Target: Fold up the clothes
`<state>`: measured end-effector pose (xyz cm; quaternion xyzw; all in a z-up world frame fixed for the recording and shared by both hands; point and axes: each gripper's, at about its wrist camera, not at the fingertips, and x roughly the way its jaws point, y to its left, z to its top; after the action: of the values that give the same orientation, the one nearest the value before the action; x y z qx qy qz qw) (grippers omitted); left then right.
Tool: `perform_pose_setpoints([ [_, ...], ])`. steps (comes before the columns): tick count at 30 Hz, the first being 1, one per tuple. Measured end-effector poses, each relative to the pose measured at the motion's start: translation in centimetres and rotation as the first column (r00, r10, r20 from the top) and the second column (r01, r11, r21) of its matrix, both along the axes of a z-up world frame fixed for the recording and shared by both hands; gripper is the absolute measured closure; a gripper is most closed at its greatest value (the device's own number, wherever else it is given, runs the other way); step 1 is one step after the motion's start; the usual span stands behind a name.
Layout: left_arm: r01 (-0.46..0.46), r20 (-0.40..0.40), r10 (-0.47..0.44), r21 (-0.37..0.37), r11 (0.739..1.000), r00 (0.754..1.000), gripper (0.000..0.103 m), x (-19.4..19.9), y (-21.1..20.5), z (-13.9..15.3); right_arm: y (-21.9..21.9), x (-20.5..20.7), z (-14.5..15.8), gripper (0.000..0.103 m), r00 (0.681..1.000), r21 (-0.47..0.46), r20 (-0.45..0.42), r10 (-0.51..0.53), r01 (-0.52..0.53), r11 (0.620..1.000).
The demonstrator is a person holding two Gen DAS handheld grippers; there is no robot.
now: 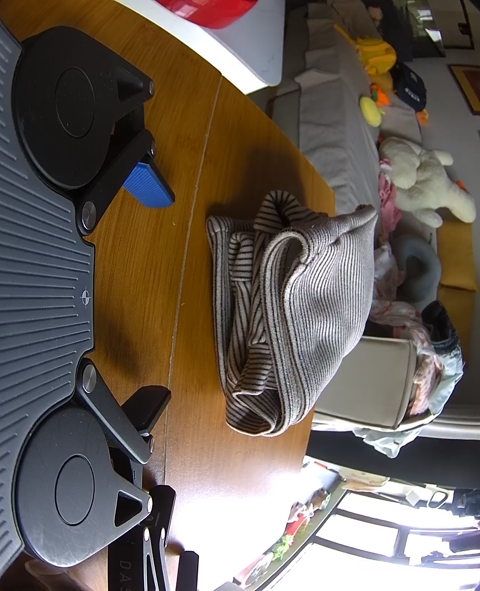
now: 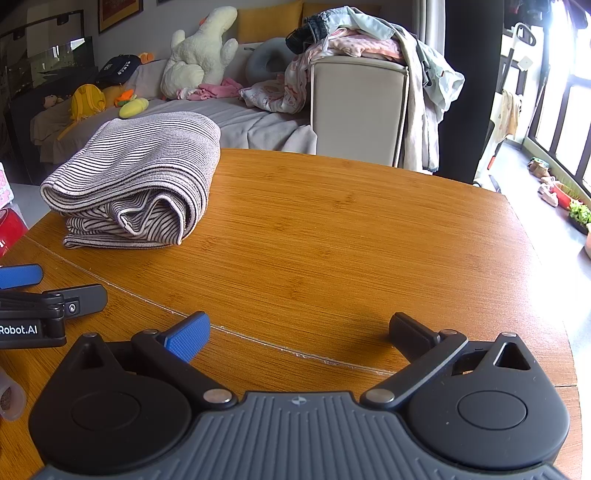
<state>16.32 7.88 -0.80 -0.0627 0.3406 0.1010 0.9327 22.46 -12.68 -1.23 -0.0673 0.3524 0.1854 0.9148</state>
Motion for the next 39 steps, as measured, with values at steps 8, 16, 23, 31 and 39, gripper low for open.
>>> perform_pose_setpoints([
  [8, 0.015, -0.006, -0.015, 0.009, 1.0, 1.0, 0.0, 0.13, -0.18, -0.04, 0.05, 0.04, 0.02, 0.0, 1.0, 0.0, 0.0, 0.0, 0.0, 1.0],
  [16, 0.017, -0.013, -0.017, 0.019, 1.0, 1.0, 0.0, 0.19, -0.31, -0.07, 0.14, 0.03, -0.01, 0.0, 1.0, 0.0, 0.0, -0.002, 0.002, 1.0],
  [23, 0.017, -0.011, -0.017, 0.016, 1.0, 1.0, 0.0, 0.15, -0.24, -0.09, 0.16, -0.02, -0.03, 0.0, 1.0, 0.0, 0.0, -0.002, 0.002, 1.0],
  [31, 0.017, -0.012, -0.017, 0.017, 1.0, 1.0, 0.0, 0.16, -0.19, -0.07, 0.12, -0.03, -0.01, 0.0, 1.0, 0.0, 0.0, -0.002, 0.002, 1.0],
  [39, 0.017, -0.013, -0.017, 0.02, 1.0, 1.0, 0.0, 0.22, -0.24, -0.01, 0.12, -0.03, -0.03, 0.0, 1.0, 0.0, 0.001, -0.003, 0.003, 1.0],
])
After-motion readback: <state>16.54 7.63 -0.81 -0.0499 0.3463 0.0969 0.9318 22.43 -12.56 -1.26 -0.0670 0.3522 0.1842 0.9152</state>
